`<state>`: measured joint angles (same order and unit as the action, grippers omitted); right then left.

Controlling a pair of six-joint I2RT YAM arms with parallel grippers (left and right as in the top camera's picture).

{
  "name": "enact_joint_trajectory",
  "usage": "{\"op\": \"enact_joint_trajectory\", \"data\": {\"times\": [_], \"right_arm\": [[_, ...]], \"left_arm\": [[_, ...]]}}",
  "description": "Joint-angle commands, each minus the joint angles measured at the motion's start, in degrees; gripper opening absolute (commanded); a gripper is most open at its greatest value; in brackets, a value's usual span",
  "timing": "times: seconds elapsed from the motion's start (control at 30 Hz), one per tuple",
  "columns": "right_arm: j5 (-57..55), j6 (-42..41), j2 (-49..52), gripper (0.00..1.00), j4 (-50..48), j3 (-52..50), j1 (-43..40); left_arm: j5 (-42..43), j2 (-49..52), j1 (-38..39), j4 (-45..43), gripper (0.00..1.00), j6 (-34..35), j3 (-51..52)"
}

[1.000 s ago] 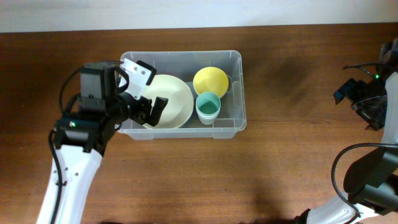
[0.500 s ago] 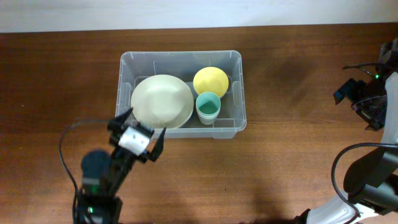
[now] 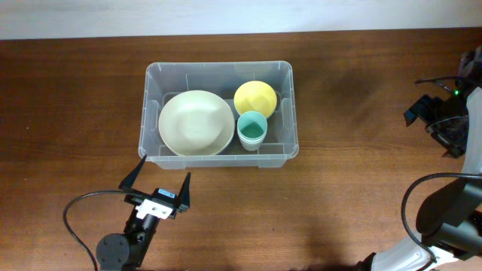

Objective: Pack container

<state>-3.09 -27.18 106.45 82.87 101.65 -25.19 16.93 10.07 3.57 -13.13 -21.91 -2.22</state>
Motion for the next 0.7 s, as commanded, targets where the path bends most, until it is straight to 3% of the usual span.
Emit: {"op": "enact_joint_trajectory", "data": {"times": [0.0,0.33,0.67], "right_arm": [[-0.1,-0.3,0.2,0.99,0.0,-0.3,0.0],[-0.1,-0.3,0.2,0.99,0.0,-0.3,0.0],[-0.1,-0.3,0.2,0.98,0.0,-0.3,0.0]], "left_arm": [[-0.4,-2.6,-1.4,0.9,1.0,-0.7,1.7],[0.0,-9.7,-5.4,16.5,1.0,-0.6,1.7],[-0.2,-9.8,-5.6,16.3,1.0,0.2,1.7]]}}
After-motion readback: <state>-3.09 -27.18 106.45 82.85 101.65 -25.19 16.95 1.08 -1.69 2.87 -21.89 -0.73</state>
